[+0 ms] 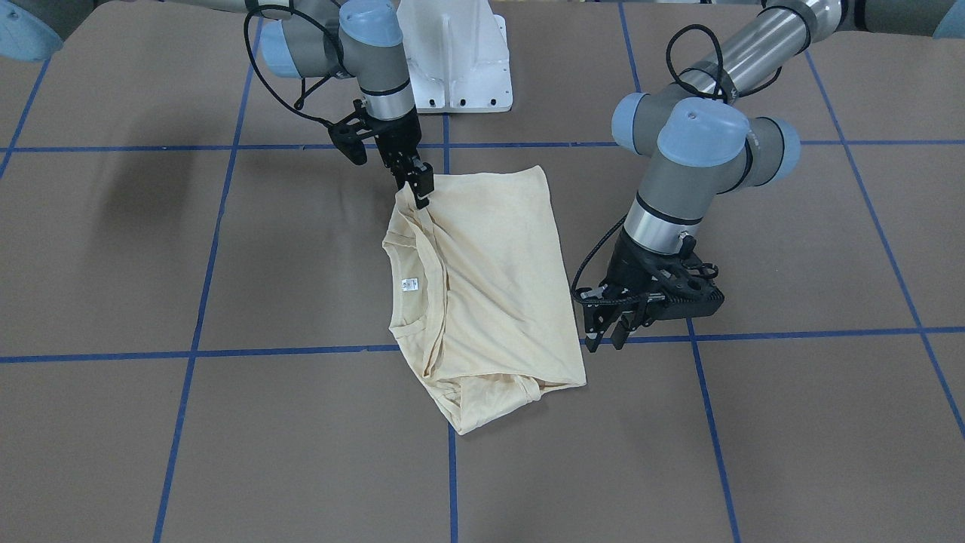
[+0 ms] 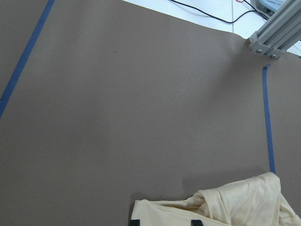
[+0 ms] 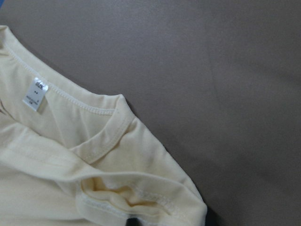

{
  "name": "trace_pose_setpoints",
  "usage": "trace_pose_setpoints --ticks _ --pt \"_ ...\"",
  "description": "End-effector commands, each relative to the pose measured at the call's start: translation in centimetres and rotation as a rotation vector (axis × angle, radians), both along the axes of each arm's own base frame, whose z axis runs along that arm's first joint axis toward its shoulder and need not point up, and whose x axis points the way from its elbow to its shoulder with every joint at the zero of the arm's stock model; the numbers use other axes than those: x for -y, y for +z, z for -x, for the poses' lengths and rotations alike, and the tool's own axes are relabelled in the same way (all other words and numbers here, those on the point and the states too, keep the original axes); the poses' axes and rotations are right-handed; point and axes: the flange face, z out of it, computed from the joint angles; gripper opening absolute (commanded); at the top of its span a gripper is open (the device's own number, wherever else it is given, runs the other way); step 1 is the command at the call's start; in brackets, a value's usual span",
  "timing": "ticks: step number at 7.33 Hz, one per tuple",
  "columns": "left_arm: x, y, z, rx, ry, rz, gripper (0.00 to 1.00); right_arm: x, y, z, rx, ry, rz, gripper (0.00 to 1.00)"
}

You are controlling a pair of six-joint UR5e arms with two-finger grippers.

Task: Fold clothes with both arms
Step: 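Move both grippers to the shirt's edge nearest the robot and grasp it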

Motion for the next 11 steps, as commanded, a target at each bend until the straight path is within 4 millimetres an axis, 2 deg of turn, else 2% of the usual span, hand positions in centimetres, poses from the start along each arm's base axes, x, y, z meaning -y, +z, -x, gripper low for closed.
trace_pose_setpoints --ticks 1,4,5,6,7,8,9,10,11 --pt "0.0 -0.1 0.1 -0.004 -0.004 0.002 0.47 0.3 -0.5 -0.3 0.010 0.000 0.001 0.00" --pt "-0.4 -0.4 0.3 -0.023 -0.013 0.015 0.47 0.4 -1.1 -0.8 -0.002 0.004 0.005 0.00" --pt "-2.3 0.4 1.5 -0.057 -0.025 0.037 0.47 0.1 -2.0 -1.8 -0.015 0.004 0.009 0.00" --pt "-4.0 -0.1 2.4 -0.118 -0.057 0.086 0.47 -0.1 -2.4 -2.6 -0.017 0.004 0.009 0.00" --pt "-7.7 -1.2 1.8 -0.195 -0.059 0.149 0.47 -0.6 -2.4 -2.8 -0.014 -0.003 0.008 0.00" --pt "-12.3 -3.7 1.1 -0.298 -0.060 0.223 0.50 -1.8 -2.4 -2.3 -0.014 -0.021 0.008 0.00" --pt "-17.8 -4.1 1.0 -0.360 -0.043 0.300 0.52 -2.6 -2.4 -2.2 -0.010 -0.034 0.009 0.00" --pt "-22.1 -4.1 -1.0 -0.378 -0.059 0.326 0.52 -3.2 -1.8 -2.7 -0.015 -0.042 0.010 0.00" --pt "-26.3 -1.6 -4.0 -0.342 -0.051 0.374 0.52 -3.9 -1.7 -3.9 -0.005 -0.048 0.007 0.00"
